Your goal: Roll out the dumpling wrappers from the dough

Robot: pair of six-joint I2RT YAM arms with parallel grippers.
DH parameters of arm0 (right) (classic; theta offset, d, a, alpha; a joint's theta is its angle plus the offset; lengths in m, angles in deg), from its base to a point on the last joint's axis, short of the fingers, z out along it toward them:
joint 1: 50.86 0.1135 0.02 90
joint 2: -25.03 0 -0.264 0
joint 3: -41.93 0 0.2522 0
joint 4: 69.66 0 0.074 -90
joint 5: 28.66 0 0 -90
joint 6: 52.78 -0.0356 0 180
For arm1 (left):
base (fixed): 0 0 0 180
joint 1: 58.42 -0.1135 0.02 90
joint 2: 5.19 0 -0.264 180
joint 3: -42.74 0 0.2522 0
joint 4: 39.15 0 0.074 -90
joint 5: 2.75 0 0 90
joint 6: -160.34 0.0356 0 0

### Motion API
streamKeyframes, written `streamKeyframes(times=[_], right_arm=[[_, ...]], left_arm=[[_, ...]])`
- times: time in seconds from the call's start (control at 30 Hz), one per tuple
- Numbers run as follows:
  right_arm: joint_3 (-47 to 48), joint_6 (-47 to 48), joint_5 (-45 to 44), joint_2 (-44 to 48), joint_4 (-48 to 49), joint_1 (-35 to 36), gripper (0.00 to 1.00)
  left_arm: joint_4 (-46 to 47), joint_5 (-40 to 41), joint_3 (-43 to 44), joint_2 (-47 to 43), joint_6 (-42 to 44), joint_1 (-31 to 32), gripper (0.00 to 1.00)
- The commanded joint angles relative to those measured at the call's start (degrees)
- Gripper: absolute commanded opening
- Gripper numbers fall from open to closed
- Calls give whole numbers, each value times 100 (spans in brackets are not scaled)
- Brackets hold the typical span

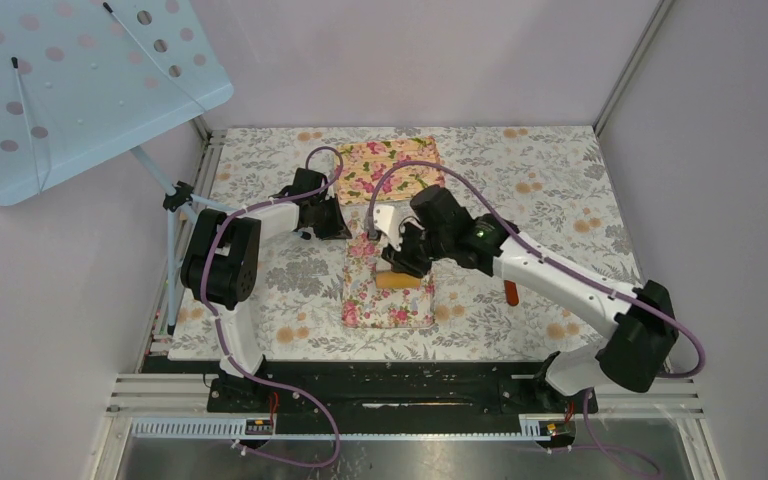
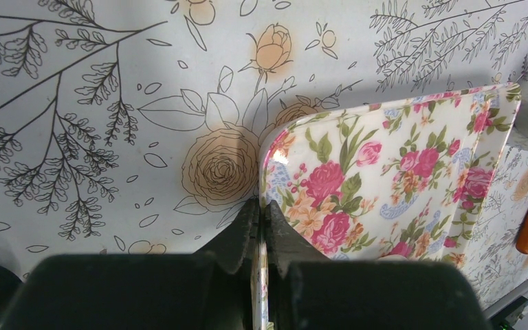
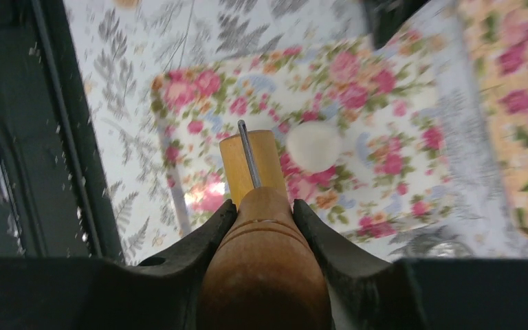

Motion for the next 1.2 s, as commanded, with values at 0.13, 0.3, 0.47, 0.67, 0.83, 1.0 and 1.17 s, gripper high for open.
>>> streamKeyframes(times=[0.13, 0.3, 0.47, 0.67, 0.83, 1.0, 1.17], right_arm=[[503, -477, -868, -94, 1017, -4, 0], [455, -492, -954, -743, 1300, -4, 0], [237, -356, -903, -1088, 1286, -4, 0], [64, -211, -817, -1292, 1003, -4, 0], [198, -111, -567, -1005, 767, -4, 0], [671, -230, -407, -375, 552, -4, 0], [1004, -252, -836, -307, 584, -4, 0]], left_arm=[[-14, 143, -92, 191, 147, -64, 0], [1, 144, -101, 184, 146, -62, 0], [-5, 143, -103, 189, 154, -66, 0], [0, 135, -102, 184, 154, -66, 0], [-4, 119, -96, 197, 154, -62, 0], [-3, 110, -97, 199, 159, -64, 0], [0, 116, -94, 199, 164, -64, 0]])
